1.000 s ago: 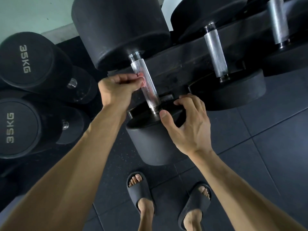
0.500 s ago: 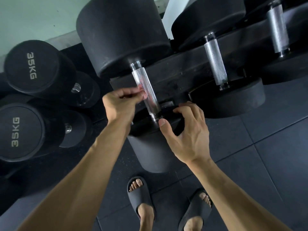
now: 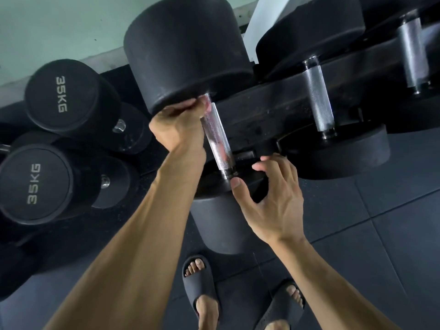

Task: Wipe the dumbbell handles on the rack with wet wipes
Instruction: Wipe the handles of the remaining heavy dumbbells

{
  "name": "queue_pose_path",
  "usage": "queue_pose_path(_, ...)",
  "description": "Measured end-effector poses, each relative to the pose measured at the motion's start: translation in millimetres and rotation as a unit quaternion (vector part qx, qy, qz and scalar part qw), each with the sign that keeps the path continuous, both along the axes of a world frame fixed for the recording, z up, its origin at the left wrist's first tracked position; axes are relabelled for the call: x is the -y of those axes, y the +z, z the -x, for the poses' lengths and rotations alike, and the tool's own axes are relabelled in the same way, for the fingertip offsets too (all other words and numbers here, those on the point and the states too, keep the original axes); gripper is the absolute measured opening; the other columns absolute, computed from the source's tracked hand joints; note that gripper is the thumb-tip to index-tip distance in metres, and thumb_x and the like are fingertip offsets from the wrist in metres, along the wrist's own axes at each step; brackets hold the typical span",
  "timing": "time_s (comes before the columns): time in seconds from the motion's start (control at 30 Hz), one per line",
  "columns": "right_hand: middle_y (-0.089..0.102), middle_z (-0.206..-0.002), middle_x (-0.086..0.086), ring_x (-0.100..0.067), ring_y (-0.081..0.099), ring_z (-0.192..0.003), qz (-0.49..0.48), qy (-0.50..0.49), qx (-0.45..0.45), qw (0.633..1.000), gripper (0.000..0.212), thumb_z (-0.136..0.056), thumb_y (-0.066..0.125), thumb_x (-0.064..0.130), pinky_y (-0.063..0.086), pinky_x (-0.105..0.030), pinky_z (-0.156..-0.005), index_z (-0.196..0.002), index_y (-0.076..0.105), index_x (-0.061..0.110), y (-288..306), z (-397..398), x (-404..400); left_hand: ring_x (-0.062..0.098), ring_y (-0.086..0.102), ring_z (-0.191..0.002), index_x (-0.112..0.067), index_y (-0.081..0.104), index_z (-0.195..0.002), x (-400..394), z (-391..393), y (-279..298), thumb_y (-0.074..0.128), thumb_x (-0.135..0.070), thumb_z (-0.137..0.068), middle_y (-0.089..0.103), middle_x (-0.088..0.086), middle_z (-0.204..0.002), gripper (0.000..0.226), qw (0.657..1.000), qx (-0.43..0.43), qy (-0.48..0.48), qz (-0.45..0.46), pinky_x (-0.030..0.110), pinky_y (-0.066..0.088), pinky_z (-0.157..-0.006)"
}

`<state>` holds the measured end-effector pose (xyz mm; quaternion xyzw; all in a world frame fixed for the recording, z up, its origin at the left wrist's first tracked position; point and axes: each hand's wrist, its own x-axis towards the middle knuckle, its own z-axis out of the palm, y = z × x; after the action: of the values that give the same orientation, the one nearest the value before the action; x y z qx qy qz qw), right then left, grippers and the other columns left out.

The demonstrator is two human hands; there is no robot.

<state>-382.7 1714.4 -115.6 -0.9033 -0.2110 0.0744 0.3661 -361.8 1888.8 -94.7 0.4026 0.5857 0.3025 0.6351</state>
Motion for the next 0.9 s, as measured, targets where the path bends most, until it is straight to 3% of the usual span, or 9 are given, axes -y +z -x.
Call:
queue_pose_path(0.07,0.061,-0.116,-0.003,-0.025,0.052,-0.119,0.004,0.005,-0.002,1.0,0.058,-0.08,0.056,0.061,0.051,-0.047,-0.092,-0.103,0.064,0.008,-0.9,-0.6,-0.4,0.018,0.075,-0.071,-0.005,0.07,-0.074,3.3,-3.6,-4.8,0.086,0.004,-0.068,0.075,0.008,-0.072,0.02,1.0,-0.008,0.024,-0.018,0.025,0.061,-0.071)
queue_pose_path(0.23,0.062,-0.114,-0.003,-0.026,0.053,-0.119,0.001,0.001,-0.001,1.0,0.058,-0.079,0.057,0.061,0.051,-0.049,-0.092,-0.102,0.065,0.008,-0.1,-2.0,0.0,0.013,0.075,-0.075,-0.011,0.072,-0.076,9.7,16.7,-11.2,0.089,-0.007,-0.068,0.076,0.002,-0.078,0.019,0.992,-0.077,-0.078,-0.059,0.026,0.061,-0.075)
queue_pose_path(0.37,0.062,-0.115,-0.005,-0.03,0.052,-0.121,0.0,0.005,-0.002,1.0,0.058,-0.079,0.057,0.06,0.049,-0.053,-0.094,-0.103,0.065,0.008,-0.7,-1.4,0.5,0.016,0.075,-0.072,-0.006,0.072,-0.077,2.0,0.4,-5.2,0.085,0.002,-0.071,0.076,0.008,-0.078,0.017,0.998,-0.03,-0.017,-0.058,0.025,0.061,-0.073)
queue_pose_path(0.53,0.062,-0.116,-0.004,-0.03,0.052,-0.122,0.008,0.002,-0.016,1.0,0.058,-0.078,0.055,0.062,0.048,-0.053,-0.094,-0.101,0.064,0.01,2.3,-2.0,-0.6,0.008,0.074,-0.075,-0.011,0.075,-0.082,16.0,29.7,-9.0,0.086,-0.007,-0.073,0.077,0.0,-0.078,0.015,0.986,-0.093,-0.126,-0.062,0.025,0.06,-0.078)
queue_pose_path(0.67,0.062,-0.117,-0.004,-0.028,0.051,-0.123,0.006,0.002,-0.015,1.0,0.058,-0.078,0.056,0.062,0.048,-0.052,-0.095,-0.103,0.064,0.01,1.2,-1.0,0.2,0.012,0.074,-0.067,-0.007,0.071,-0.075,2.4,0.3,-2.7,0.085,-0.001,-0.072,0.075,0.003,-0.069,0.016,0.997,-0.048,-0.016,-0.051,0.019,0.058,-0.066)
queue_pose_path(0.73,0.062,-0.116,-0.004,-0.028,0.051,-0.122,0.008,0.003,-0.014,1.0,0.058,-0.078,0.056,0.062,0.048,-0.051,-0.095,-0.103,0.064,0.01,0.6,-1.1,-0.4,0.018,0.075,-0.071,-0.007,0.069,-0.073,7.3,-4.5,-6.4,0.086,0.002,-0.07,0.075,0.009,-0.074,0.019,0.997,-0.033,0.008,-0.063,0.023,0.06,-0.068)
queue_pose_path(0.83,0.062,-0.115,-0.003,-0.027,0.051,-0.122,0.008,0.001,-0.017,1.0,0.058,-0.078,0.055,0.062,0.049,-0.051,-0.094,-0.102,0.064,0.01,1.7,-1.2,-0.3,0.01,0.074,-0.071,-0.019,0.07,-0.068,19.7,11.4,-13.1,0.09,-0.008,-0.068,0.074,-0.001,-0.072,0.023,0.984,-0.094,-0.077,-0.13,0.026,0.06,-0.073)
queue_pose_path(0.9,0.062,-0.116,-0.003,-0.027,0.051,-0.122,0.005,-0.002,-0.014,1.0,0.058,-0.078,0.056,0.063,0.049,-0.051,-0.094,-0.102,0.064,0.01,2.7,-0.8,-0.7,0.005,0.073,-0.068,-0.018,0.071,-0.071,19.0,14.4,-8.9,0.09,-0.011,-0.068,0.074,-0.005,-0.071,0.02,0.972,-0.121,-0.13,-0.153,0.023,0.06,-0.072)
